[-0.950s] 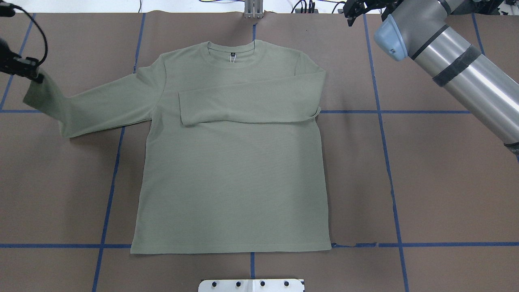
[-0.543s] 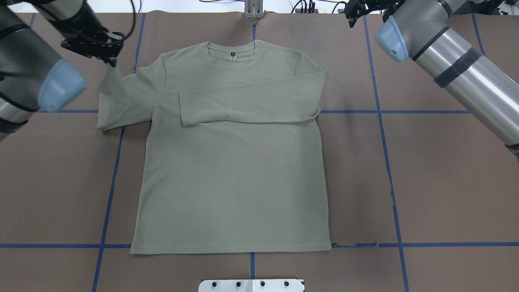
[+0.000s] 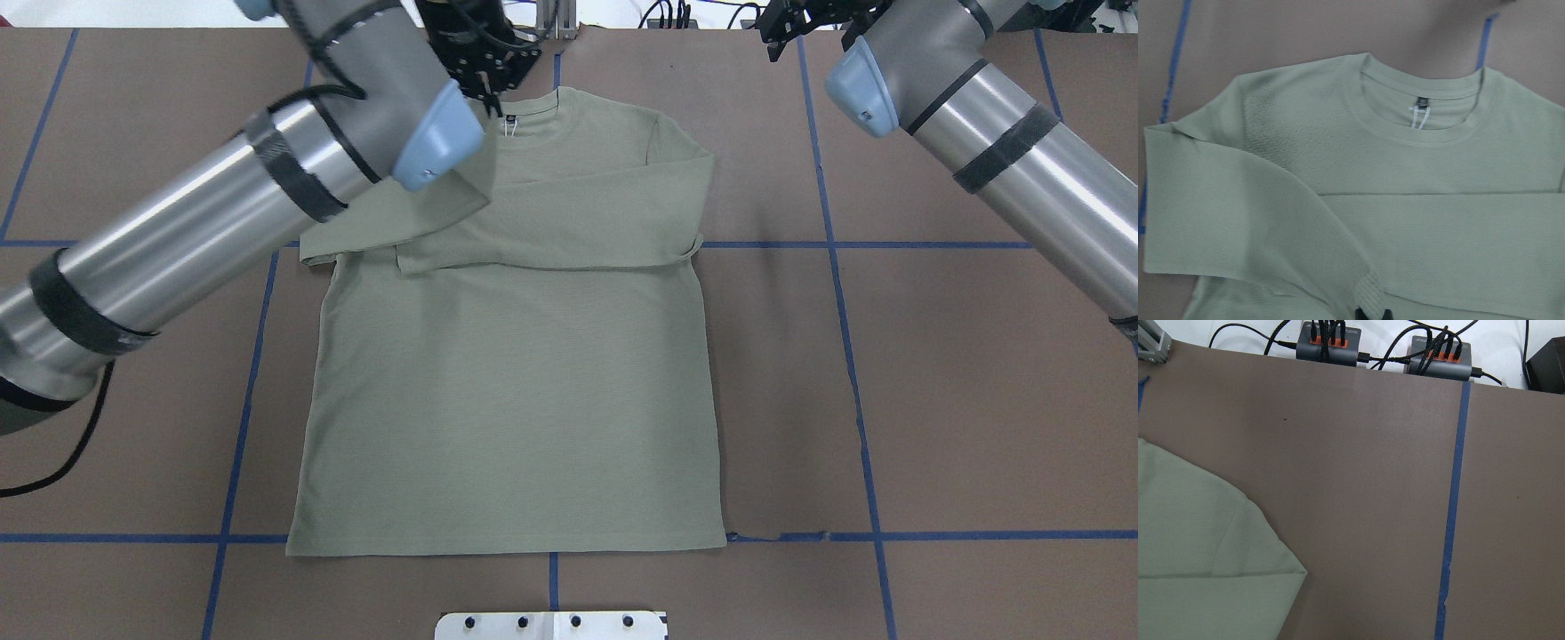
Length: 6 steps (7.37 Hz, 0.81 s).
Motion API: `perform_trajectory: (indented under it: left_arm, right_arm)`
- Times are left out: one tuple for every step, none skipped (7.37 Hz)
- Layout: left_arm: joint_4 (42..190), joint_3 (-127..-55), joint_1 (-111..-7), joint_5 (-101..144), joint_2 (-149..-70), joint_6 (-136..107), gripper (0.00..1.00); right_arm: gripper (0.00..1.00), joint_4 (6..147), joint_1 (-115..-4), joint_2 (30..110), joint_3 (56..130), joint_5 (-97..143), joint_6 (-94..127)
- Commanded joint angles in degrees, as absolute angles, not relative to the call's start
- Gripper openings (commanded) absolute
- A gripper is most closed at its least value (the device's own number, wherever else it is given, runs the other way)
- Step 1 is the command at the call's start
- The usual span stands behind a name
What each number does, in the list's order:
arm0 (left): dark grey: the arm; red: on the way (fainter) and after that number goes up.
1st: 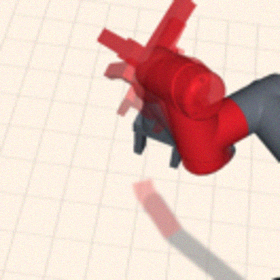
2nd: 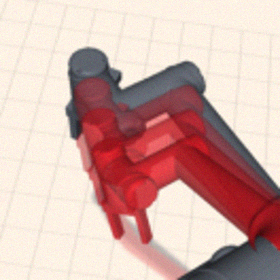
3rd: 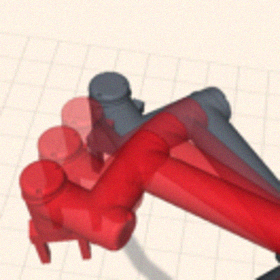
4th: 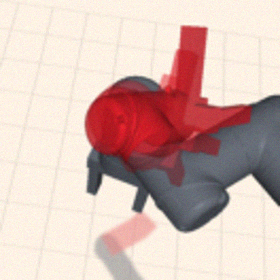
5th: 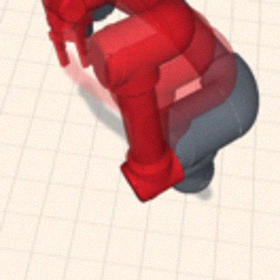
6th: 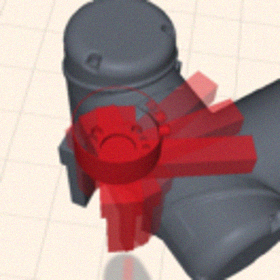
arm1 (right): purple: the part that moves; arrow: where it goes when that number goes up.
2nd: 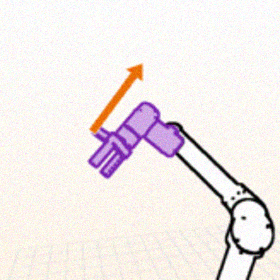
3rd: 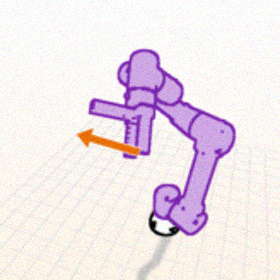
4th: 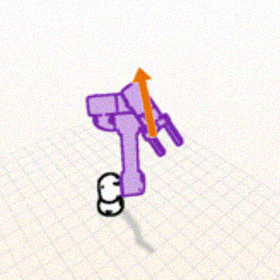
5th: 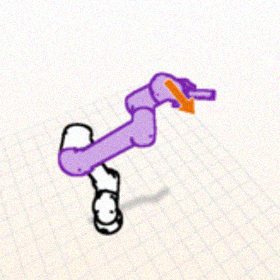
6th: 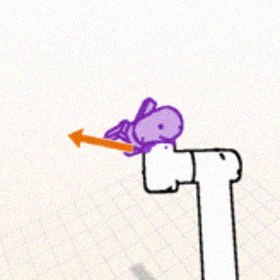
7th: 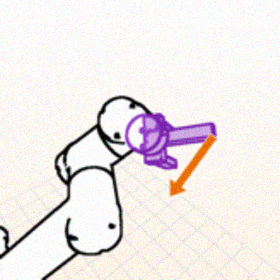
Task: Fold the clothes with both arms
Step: 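Fold the grasped sleeve across the shirt body with the left gripper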
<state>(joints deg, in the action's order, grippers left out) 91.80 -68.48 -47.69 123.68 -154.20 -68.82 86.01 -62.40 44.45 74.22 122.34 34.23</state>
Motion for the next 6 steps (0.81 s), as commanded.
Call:
perform_trajectory:
  left_arm:
    - [108.93, -58.38, -40.89, 122.44, -156.79, -78.19, 0.00]
    - [110.46, -57.32, -38.09, 119.30, -157.23, -80.75, 0.00]
    - [111.70, -55.74, -36.23, 116.74, -158.19, -83.56, 0.09]
    - [115.36, -52.76, -34.99, 114.89, -159.25, -87.24, 0.76]
    - [116.44, -51.43, -33.50, 110.87, -160.21, -87.88, 0.99]
    - [116.54, -51.50, -33.49, 110.57, -160.31, -87.37, 1.00]
  right_arm:
    - [1.00, 85.87, -62.40, 44.74, 74.18, 122.34, 34.28]
    - [1.00, 85.78, -62.40, 44.74, 74.18, 122.34, 34.28]
    - [1.00, 85.78, -62.32, 44.74, 74.18, 122.34, 34.28]
    - [1.00, 85.78, -62.23, 44.82, 74.18, 122.34, 34.36]
    - [1.00, 85.78, -62.05, 44.82, 74.09, 122.26, 34.45]
    - [1.00, 85.78, -61.96, 44.82, 74.00, 122.17, 34.45]
